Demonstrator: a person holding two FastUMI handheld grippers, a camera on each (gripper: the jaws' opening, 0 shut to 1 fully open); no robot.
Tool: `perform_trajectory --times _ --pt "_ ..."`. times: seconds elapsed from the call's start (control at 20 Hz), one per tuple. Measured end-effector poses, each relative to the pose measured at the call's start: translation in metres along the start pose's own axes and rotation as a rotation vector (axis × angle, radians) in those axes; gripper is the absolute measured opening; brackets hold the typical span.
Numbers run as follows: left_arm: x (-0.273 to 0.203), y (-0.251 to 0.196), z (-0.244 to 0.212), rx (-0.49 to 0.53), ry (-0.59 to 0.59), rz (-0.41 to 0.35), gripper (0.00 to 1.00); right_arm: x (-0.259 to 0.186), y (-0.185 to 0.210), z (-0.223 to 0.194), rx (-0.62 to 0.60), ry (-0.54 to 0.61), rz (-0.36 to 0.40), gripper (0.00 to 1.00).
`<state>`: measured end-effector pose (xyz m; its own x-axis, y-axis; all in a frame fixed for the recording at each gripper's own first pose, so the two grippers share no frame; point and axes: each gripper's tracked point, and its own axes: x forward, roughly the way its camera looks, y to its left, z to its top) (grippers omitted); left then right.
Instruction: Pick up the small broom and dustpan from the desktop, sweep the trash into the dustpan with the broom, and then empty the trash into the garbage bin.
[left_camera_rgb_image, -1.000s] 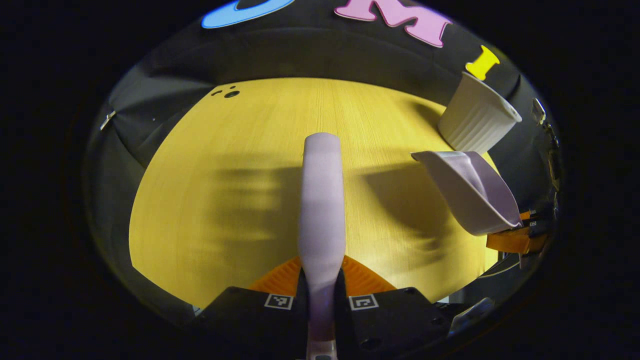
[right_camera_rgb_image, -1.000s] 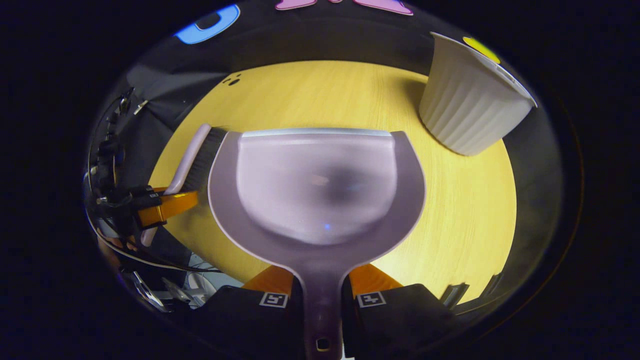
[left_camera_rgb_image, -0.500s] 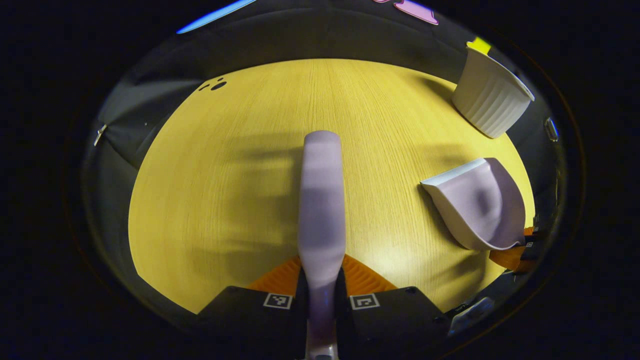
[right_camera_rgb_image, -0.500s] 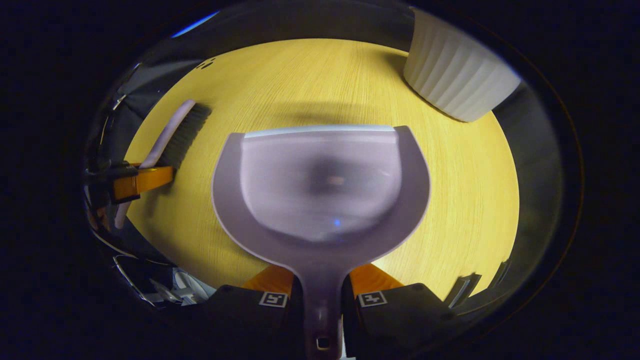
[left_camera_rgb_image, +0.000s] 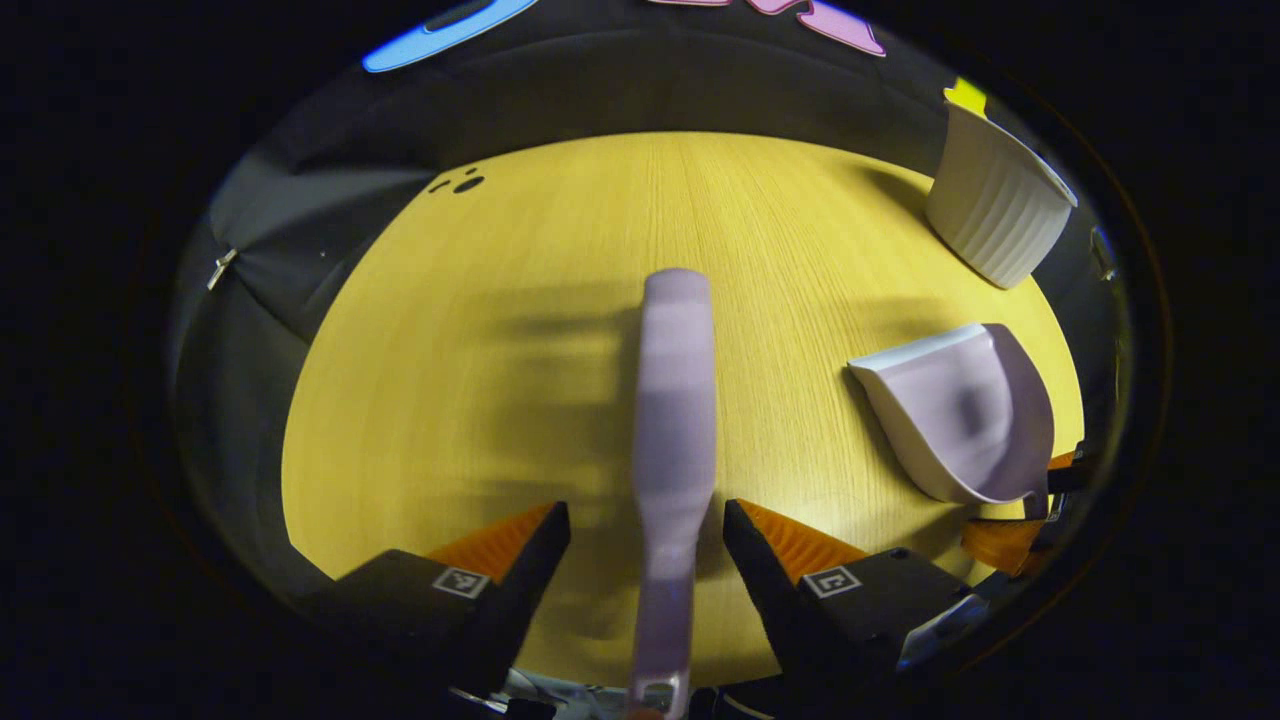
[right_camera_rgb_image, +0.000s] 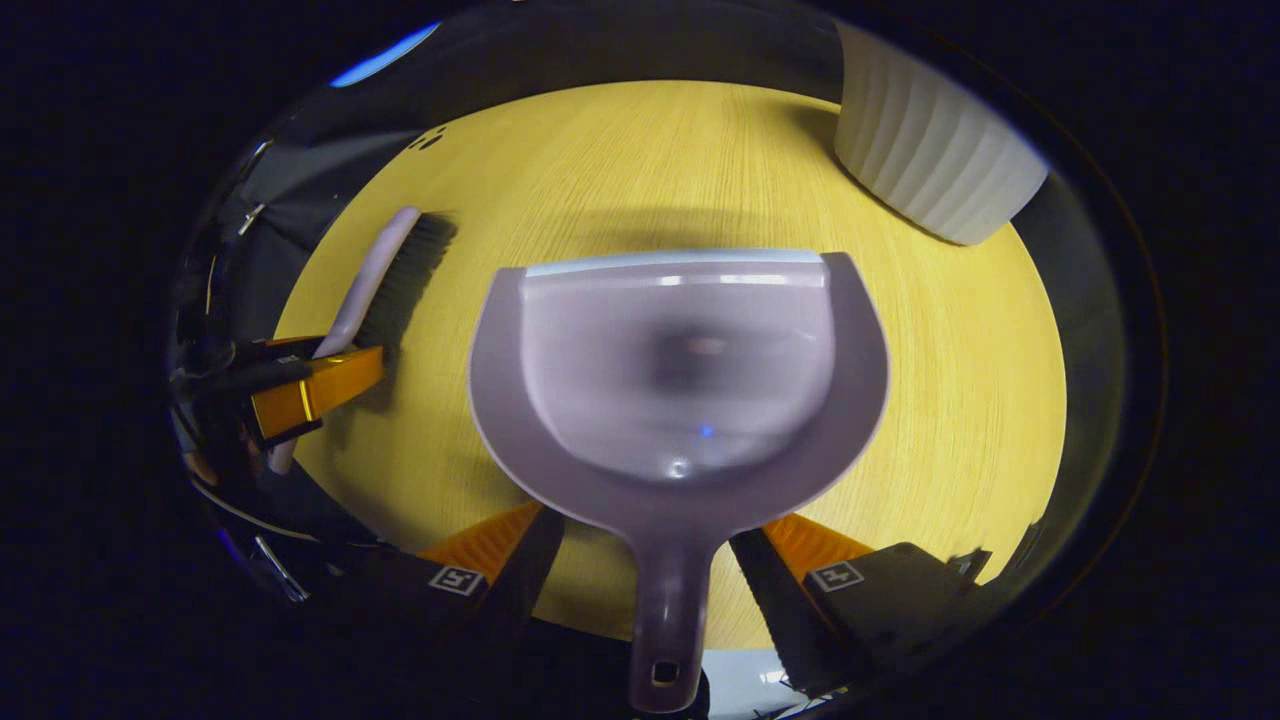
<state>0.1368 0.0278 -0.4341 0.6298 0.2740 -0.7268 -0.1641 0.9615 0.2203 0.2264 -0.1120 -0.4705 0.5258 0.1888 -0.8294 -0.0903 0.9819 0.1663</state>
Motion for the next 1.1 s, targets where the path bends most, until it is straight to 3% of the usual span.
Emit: perform_trajectory --times 0.1,0.4,0.75,0.95,1.1 --pt "-0.025 -0.001 0.010 -0.013 -0.082 -0.020 0.96 -0.013 -0.002 0.008 0.008 -0.068 -0.008 1.00" --pt "-0.142 -0.008 0.055 -0.023 -0.421 -0.066 0.98 -0.095 -0.011 0.059 -0.020 -0.354 -0.072 1.00" --pt "-0.256 0.012 0.079 -0.032 -0.792 -0.048 0.98 -0.226 0.044 0.110 -0.126 -0.820 -0.057 0.99" --pt "-0.301 0.013 0.066 -0.060 -0.862 -0.023 1.00 -0.277 0.078 0.109 -0.157 -0.976 0.010 0.99" --pt "-0.322 0.015 0.049 -0.100 -0.895 -0.008 0.97 -0.284 0.082 0.093 -0.173 -0.995 0.010 0.98"
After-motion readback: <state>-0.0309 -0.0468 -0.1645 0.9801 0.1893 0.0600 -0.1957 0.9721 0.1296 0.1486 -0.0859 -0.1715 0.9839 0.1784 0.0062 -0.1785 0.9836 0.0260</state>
